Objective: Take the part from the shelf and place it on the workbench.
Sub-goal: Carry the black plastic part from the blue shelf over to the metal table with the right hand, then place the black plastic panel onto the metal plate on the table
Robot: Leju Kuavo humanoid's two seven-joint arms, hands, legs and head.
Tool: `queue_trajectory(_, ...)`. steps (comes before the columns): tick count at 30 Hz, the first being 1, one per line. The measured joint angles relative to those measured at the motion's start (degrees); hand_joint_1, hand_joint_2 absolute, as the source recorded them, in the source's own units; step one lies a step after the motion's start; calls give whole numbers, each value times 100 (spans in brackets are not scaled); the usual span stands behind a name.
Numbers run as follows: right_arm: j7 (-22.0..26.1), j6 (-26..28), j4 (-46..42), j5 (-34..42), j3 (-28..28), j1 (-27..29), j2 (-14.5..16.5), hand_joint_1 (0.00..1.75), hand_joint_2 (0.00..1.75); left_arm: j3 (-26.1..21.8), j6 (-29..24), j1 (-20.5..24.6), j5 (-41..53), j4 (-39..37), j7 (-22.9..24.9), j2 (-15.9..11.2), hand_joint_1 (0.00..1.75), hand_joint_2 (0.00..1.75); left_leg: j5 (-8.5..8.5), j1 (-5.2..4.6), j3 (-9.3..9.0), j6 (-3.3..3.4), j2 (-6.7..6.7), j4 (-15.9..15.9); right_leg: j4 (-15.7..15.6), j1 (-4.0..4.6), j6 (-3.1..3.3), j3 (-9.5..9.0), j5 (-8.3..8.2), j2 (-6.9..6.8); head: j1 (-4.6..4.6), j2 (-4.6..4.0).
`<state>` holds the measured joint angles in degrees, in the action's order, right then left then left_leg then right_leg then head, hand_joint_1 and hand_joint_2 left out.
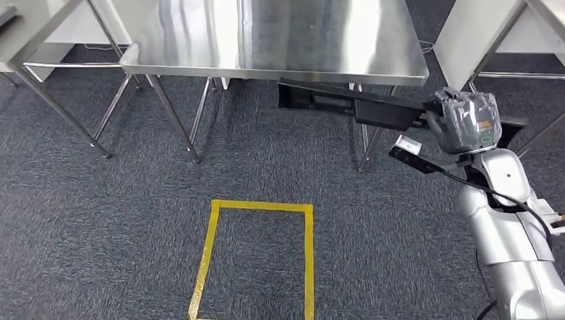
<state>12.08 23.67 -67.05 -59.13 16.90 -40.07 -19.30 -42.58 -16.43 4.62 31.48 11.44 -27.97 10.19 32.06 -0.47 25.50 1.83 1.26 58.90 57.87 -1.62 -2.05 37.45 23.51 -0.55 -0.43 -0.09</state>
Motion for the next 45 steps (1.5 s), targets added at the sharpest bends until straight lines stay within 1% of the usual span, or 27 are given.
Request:
queue_trajectory(2, -4, 4, 3, 0, -10, -1, 4, 175, 175, -1, -6, 31, 1, 0, -1, 1, 0, 175, -98, 42, 400, -96, -67, 667, -78, -13, 104, -240, 153, 32, -22, 0)
queue_trajectory(3, -5, 4, 16, -2, -9, 32, 7, 175, 175, -3, -11, 27, 1, -3, 1, 2, 0, 175, -20, 65, 631, -152, -92, 983, -135, -17, 129, -393, 232, 36, -30, 0)
queue_trajectory(5, -3, 1, 55, -8, -4, 116, 15, 175, 175, -9, -29, 8, -1, -9, 7, 2, 0, 175, 415, 99, 1068, -215, -113, 1301, -263, -25, 134, -729, 399, 51, -39, 0)
queue_trajectory(6, 0, -1, 73, -11, -3, 142, 20, 175, 175, -12, -38, -4, -1, -11, 10, 2, 0, 175, 629, 106, 1252, -215, -116, 1283, -327, -32, 126, -904, 485, 61, -41, 0)
queue_trajectory(7, 2, -2, 86, -15, -2, 152, 24, 175, 175, -14, -45, -13, -2, -12, 10, 0, 0, 175, 711, 106, 1406, -193, -116, 1141, -387, -37, 112, -1077, 571, 72, -44, 0)
queue_trajectory(8, 4, -2, 96, -16, -2, 149, 33, 175, 175, -16, -50, -27, -5, -13, 10, -2, 0, 175, 554, 97, 1523, -148, -115, 892, -442, -40, 96, -1240, 658, 80, -44, 0)
queue_trajectory(9, 6, -2, 109, -17, -1, 148, 49, 175, 175, -19, -54, -53, -10, -14, 10, -4, 0, 175, 75, 75, 1607, -77, -109, 537, -497, -40, 78, -1374, 749, 86, -45, 0)
queue_trajectory(11, 16, -3, 157, -26, 2, 144, 84, 175, 175, -26, -63, -123, -20, -18, 12, -13, 0, 175, -1100, -4, 1680, 68, -70, -116, -576, 1, 16, -1630, 952, 120, -42, 0)
queue_trajectory(12, 27, -2, 170, -34, 1, 136, 99, 175, 175, -29, -72, -145, -23, -19, 13, -15, 0, 175, -1463, -44, 1661, 116, -46, -280, -612, 18, -21, -1751, 1035, 141, -40, 0)
queue_trajectory(13, 37, 1, 171, -42, -3, 105, 102, 175, 175, -31, -80, -141, -24, -19, 11, -11, 0, 175, -1529, -76, 1626, 149, -29, -327, -606, 42, -77, -1865, 1078, 161, -34, 0)
queue_trajectory(15, 50, 18, 127, -46, -25, 3, 92, 175, 175, -30, -91, -80, -21, -13, 4, 3, 0, 175, -1362, -98, 1444, 214, -14, -312, -467, 39, -174, -1939, 1065, 161, -33, 0)
queue_trajectory(16, 50, 26, 115, -44, -33, -45, 84, 175, 175, -30, -91, -46, -19, -10, 0, 8, 0, 175, -1290, -99, 1340, 255, -11, -330, -226, 40, -203, -1842, 1031, 151, -32, 0)
queue_trajectory(18, 49, 35, 116, -41, -39, -63, 77, 175, 175, -30, -92, -15, -19, -6, -4, 9, 0, 175, -1154, -95, 1125, 301, 9, -361, 484, 39, -181, -1417, 1094, 129, -30, 0)
queue_trajectory(20, 49, 34, 136, -45, -38, 1, 72, 175, 175, -32, -94, -16, -32, -10, 4, 20, 0, 175, -1003, -96, 927, 308, 43, -383, 1032, 63, -98, -852, 1469, 124, -31, 0)
queue_trajectory(21, 50, 33, 144, -50, -37, 38, 71, 175, 175, -38, -90, -26, -50, -13, 12, 28, 0, 175, -922, -100, 824, 306, 66, -392, 1091, 80, -53, -611, 1700, 123, -30, 0)
queue_trajectory(22, 51, 31, 149, -58, -35, 63, 75, 175, 175, -49, -85, -37, -68, -14, 19, 36, 0, 175, -841, -109, 724, 304, 91, -398, 998, 98, -32, -422, 1835, 123, -30, 0)
queue_trajectory(23, 53, 25, 155, -67, -34, 76, 83, 175, 175, -64, -78, -49, -86, -14, 23, 39, 0, 175, -762, -122, 631, 303, 112, -401, 784, 114, -66, -276, 1775, 123, -29, 0)
queue_trajectory(24, 54, 18, 162, -78, -33, 80, 91, 175, 175, -81, -73, -64, -100, -16, 25, 44, 0, 175, -687, -134, 552, 305, 127, -402, 501, 132, -145, -164, 1456, 121, -30, 0)
queue_trajectory(25, 53, 8, 175, -91, -32, 85, 101, 175, 175, -98, -73, -80, -108, -22, 25, 51, 0, 175, -614, -153, 476, 302, 146, -394, 219, 147, -240, -98, 960, 119, -41, 0)
queue_trajectory(26, 53, -5, 190, -104, -29, 81, 108, 175, 175, -112, -80, -94, -116, -28, 25, 58, 0, 175, -542, -165, 423, 288, 165, -380, 4, 167, -270, -100, 473, 118, -45, 0)
queue_trajectory(27, 53, -16, 197, -115, -30, 68, 113, 175, 175, -124, -90, -103, -114, -35, 25, 66, 0, 175, -488, -172, 379, 271, 182, -364, -124, 184, -244, -121, 93, 117, -57, 0)
queue_trajectory(28, 53, -26, 198, -121, -32, 34, 116, 175, 175, -131, -99, -101, -107, -40, 26, 73, 0, 175, -449, -179, 356, 249, 195, -342, -169, 193, -169, -167, -106, 114, -62, 0)
queue_trajectory(29, 53, -31, 190, -123, -37, -21, 119, 175, 175, -136, -110, -93, -98, -42, 28, 79, 0, 175, -436, -177, 349, 233, 195, -330, -169, 200, -85, -209, -154, 115, -62, 0)
queue_trajectory(30, 54, -34, 181, -122, -43, -81, 120, 175, 175, -139, -119, -81, -88, -43, 30, 84, 0, 175, -440, -177, 337, 228, 185, -322, -168, 196, -46, -219, -169, 114, -64, 0)
queue_trajectory(32, 53, -58, 175, -119, -48, -204, 124, 175, 175, -150, -146, -52, -83, -43, 34, 91, 0, 175, -448, -176, 317, 223, 164, -319, -172, 181, -19, -244, -167, 118, -61, 0)
queue_trajectory(36, 51, -107, 180, -118, -53, -388, 123, 175, 175, -162, -184, 4, -81, -41, 45, 80, 0, 175, -345, -174, 261, 212, 142, -392, -221, 176, 97, -269, -86, 135, -61, 0)
queue_trajectory(45, 51, -115, 194, -113, -55, -516, 118, 175, 175, -164, -187, 14, -81, -40, 45, 75, 0, 175, -318, -171, 201, 216, 93, -428, -222, 182, 120, -307, -100, 167, -60, 0)
